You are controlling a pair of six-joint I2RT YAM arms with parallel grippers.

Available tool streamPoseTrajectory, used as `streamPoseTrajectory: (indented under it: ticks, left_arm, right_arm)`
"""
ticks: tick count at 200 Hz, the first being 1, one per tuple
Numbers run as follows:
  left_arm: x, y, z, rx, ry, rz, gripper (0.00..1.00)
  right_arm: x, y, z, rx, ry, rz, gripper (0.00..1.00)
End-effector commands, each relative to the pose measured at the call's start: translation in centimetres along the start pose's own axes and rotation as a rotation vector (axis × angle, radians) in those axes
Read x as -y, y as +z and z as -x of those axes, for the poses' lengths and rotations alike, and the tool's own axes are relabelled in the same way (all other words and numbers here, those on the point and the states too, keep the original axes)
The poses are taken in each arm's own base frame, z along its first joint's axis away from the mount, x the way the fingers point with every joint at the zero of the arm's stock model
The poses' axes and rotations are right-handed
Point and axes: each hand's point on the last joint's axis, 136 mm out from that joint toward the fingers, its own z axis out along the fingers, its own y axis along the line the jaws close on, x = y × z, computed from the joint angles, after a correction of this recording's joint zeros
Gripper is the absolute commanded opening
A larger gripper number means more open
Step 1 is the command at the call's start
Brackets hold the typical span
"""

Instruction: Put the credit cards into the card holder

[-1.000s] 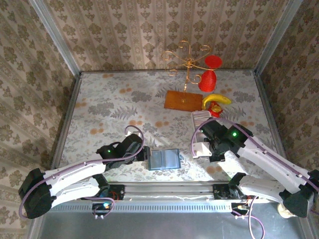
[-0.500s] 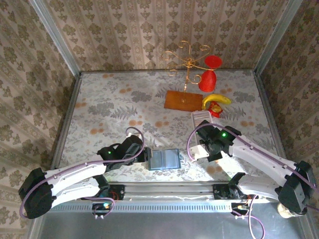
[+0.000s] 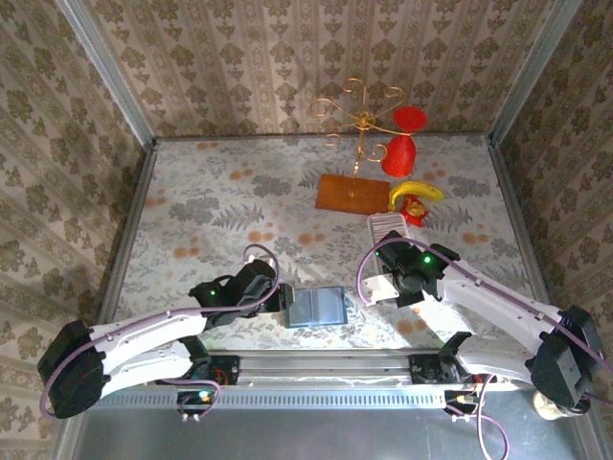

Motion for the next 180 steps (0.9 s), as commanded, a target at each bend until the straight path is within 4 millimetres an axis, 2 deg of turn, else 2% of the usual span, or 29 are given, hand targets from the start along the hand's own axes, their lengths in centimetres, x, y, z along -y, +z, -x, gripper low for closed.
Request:
streamPoseTrajectory:
  ticks: [1,51,85,91,99,116,159,180]
  left_arm:
    - [0.1,0.2,-0.1,-0.012,-0.01,-0.007,0.45]
    - [0.3,0.3,0.0,-0.013,-0.013,-0.011,0.44]
    - [0.4,0.4,-0.1,-0.015,-0.016,-0.018,0.44]
    - [0.5,0.4,-0.1,-0.016,-0.018,-0.019,0.44]
    - [0.4,0.5,-0.1,-0.018,-0.02,-0.019,0.44]
    - [0.5,0.5,-0.2,-0.02,-0.023,-0.026,0.44]
    - [0.6,0.4,-0.3,-0.02,-0.028,-0.037,0.44]
    - [0.5,0.4,-0.3,-0.015,-0.038,-0.038,0.43]
  right_arm:
    - [-1.6,0.4,-1.2,-0.042,-0.008,0.045,0.0]
    - [-2.1,0.7,-1.4,-0.033,-0.013,0.049,0.0]
    - [-0.6,1.3,-0.9,-0.034,0.009,-0.01,0.0]
    - [-0.1,1.4,-1.0,-0.042,0.012,-0.035,0.05]
    - [0.5,1.5,-1.1,-0.051,0.016,-0.069,0.16]
    - [1.0,1.5,-1.2,-0.052,0.019,-0.107,0.33]
    - [1.4,1.9,-1.7,-0.078,0.028,-0.171,0.42]
    - [1.5,1.9,-2.0,-0.084,0.046,-0.195,0.61]
